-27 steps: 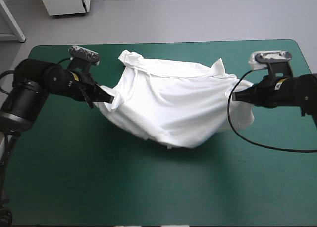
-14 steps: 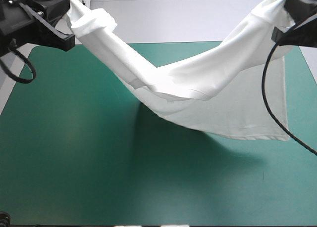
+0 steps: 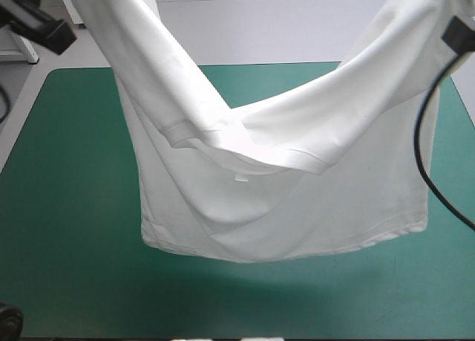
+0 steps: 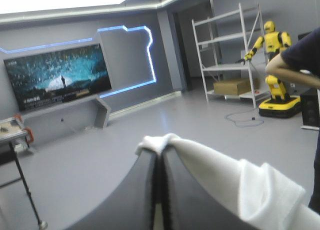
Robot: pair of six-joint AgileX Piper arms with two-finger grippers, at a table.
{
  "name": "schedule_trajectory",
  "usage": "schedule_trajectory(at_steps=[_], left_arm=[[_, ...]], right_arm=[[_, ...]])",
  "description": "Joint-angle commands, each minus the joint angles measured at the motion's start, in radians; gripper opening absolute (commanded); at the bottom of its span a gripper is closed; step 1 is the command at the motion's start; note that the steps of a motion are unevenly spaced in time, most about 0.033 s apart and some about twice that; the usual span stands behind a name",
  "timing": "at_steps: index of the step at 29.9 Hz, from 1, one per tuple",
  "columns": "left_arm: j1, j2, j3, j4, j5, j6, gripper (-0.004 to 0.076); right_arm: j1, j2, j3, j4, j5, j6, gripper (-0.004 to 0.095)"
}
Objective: Fold the cloth
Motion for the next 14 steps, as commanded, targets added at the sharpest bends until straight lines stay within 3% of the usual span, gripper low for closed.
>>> schedule_trajectory(at_steps=[1, 5, 14], left_arm=[[-0.003, 0.081, -0.009, 0.071, -0.003, -0.048, -0.0009], [-0.003, 0.218, -0.009, 0.171, 0.090, -0.092, -0.0009], [-0.003, 0.545, -0.009, 0.295, 0.099, -0.123, -0.0009]], right_arm=[[0.001, 0.124, 0.011, -0.100, 0.069, 0.058, -0.0019], [0.001, 0.290, 0.014, -0.143, 0.100, 0.087, -0.0019], [0.001, 0.659, 0.002, -0.132, 0.104, 0.087, -0.0019]])
